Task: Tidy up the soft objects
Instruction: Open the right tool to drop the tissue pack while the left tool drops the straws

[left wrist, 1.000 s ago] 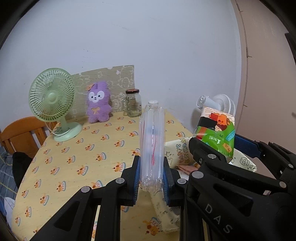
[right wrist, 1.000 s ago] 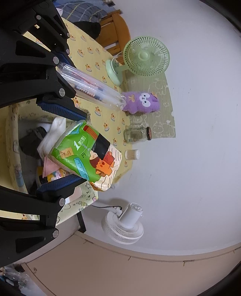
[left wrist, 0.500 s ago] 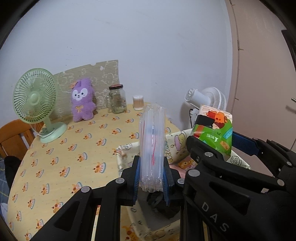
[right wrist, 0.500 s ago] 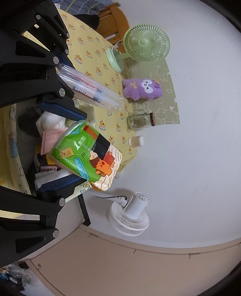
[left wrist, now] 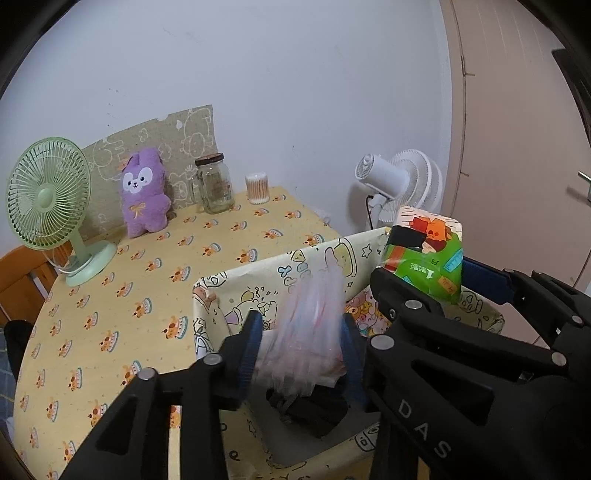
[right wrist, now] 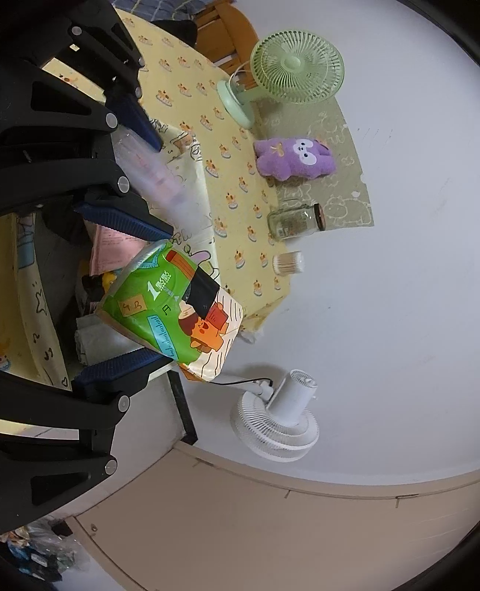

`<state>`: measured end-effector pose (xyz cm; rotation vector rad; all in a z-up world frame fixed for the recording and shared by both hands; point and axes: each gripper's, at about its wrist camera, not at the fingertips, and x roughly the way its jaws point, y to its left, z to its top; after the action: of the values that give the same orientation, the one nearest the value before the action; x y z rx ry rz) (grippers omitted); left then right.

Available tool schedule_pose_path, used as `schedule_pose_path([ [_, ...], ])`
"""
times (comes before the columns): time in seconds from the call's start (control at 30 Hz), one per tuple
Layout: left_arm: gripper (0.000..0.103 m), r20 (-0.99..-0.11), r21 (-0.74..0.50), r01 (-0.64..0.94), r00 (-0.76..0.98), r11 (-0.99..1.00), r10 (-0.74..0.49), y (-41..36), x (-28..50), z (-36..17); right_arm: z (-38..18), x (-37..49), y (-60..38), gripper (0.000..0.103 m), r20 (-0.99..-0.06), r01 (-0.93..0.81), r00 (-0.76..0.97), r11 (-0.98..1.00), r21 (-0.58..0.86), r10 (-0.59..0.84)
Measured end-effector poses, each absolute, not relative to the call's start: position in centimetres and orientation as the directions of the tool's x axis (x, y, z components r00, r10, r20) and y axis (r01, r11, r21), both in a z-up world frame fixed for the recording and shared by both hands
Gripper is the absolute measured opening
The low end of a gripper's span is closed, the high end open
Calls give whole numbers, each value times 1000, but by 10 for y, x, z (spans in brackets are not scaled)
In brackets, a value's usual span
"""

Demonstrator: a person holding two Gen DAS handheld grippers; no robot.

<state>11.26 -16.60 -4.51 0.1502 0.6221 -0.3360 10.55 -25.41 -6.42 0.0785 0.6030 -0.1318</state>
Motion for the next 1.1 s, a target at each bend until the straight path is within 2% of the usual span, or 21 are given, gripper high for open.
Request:
schedule_pose_path([
  [0.03,50,-600,38,358,755,933,-265,-167,113,-46,-65,106,-255,62,-571,146,815,989,38,-98],
  [0.1,62,-606,43,356,752,933,-259,-167,114,-48,-67,107,-256,62,-574,142,814,989,44,-92],
  [0.27,69,-619,53,348,747,936,-242,-167,117,-53,-74,111,-257,63,-594,135,802,988,70,-67],
  [0.43,72,-632,37,362,730,932,-258,-165,116,-56,-79,112,-256,66,-607,105,794,990,98,-24],
  [0.53,73,-630,35,365,731,930,-263,-163,114,-55,-79,109,-254,71,-607,109,794,990,94,-30],
  [0.6,75,-628,30,368,730,929,-269,-162,111,-54,-77,106,-252,84,-604,113,796,990,90,-36],
  [0.67,78,-625,27,370,731,928,-274,-160,109,-53,-76,103,-250,87,-595,120,802,989,84,-47],
  [0.87,83,-610,18,376,738,927,-288,-154,100,-47,-70,92,-243,91,-587,128,808,988,82,-56],
  [0.97,91,-601,21,365,748,931,-280,-149,97,-43,-68,89,-239,92,-579,120,814,989,89,-47],
  [1.1,92,-587,25,352,763,936,-271,-140,91,-37,-62,85,-231,92,-577,110,816,990,87,-40],
])
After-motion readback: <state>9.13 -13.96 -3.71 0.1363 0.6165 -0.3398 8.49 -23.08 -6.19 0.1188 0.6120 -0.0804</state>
